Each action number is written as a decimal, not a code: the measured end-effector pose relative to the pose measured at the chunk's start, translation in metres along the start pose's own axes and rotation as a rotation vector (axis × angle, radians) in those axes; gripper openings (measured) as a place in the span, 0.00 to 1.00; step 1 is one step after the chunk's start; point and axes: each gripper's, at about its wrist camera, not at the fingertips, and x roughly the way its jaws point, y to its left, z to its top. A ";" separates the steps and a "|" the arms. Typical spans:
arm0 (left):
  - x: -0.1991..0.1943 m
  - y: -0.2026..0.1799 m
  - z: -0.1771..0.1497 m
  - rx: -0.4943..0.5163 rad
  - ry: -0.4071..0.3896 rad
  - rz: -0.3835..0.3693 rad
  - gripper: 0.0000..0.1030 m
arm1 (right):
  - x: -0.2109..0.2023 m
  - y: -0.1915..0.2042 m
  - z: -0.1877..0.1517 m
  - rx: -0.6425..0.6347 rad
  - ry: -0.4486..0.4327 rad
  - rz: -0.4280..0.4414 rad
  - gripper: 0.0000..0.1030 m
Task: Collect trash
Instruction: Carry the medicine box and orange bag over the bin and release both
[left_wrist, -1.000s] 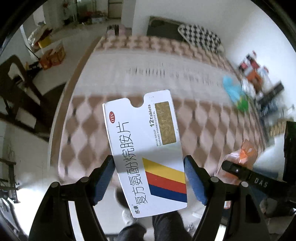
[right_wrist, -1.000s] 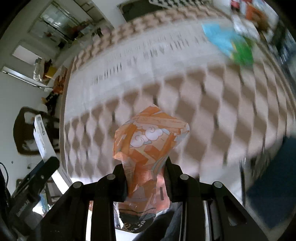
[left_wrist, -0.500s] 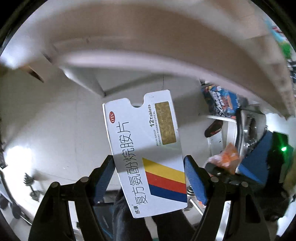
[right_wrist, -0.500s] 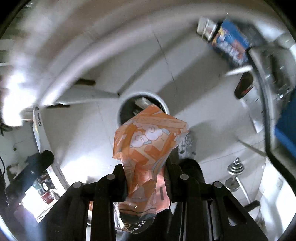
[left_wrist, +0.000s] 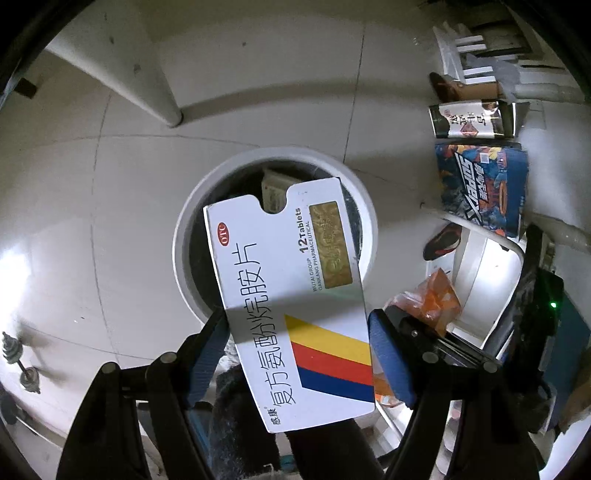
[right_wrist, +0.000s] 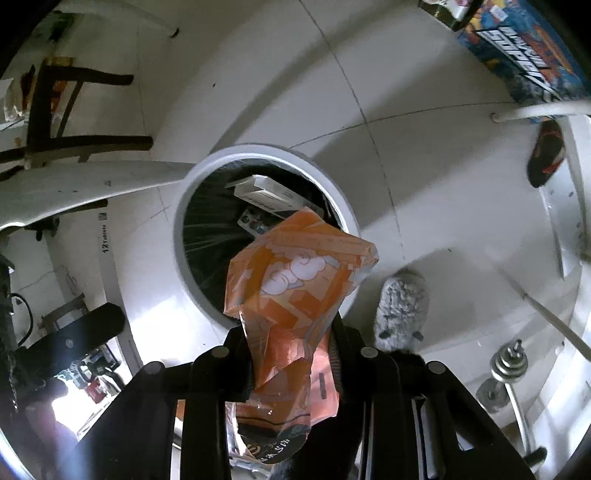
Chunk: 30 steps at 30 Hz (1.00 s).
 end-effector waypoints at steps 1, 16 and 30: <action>0.004 0.003 0.001 -0.011 0.009 -0.010 0.74 | 0.007 -0.001 0.003 -0.001 0.004 0.003 0.33; -0.049 0.030 -0.034 -0.060 -0.092 0.079 0.99 | 0.016 0.005 -0.005 -0.047 0.041 0.070 0.95; -0.104 -0.004 -0.096 0.066 -0.224 0.363 0.99 | -0.078 0.041 -0.058 -0.182 -0.095 -0.196 0.95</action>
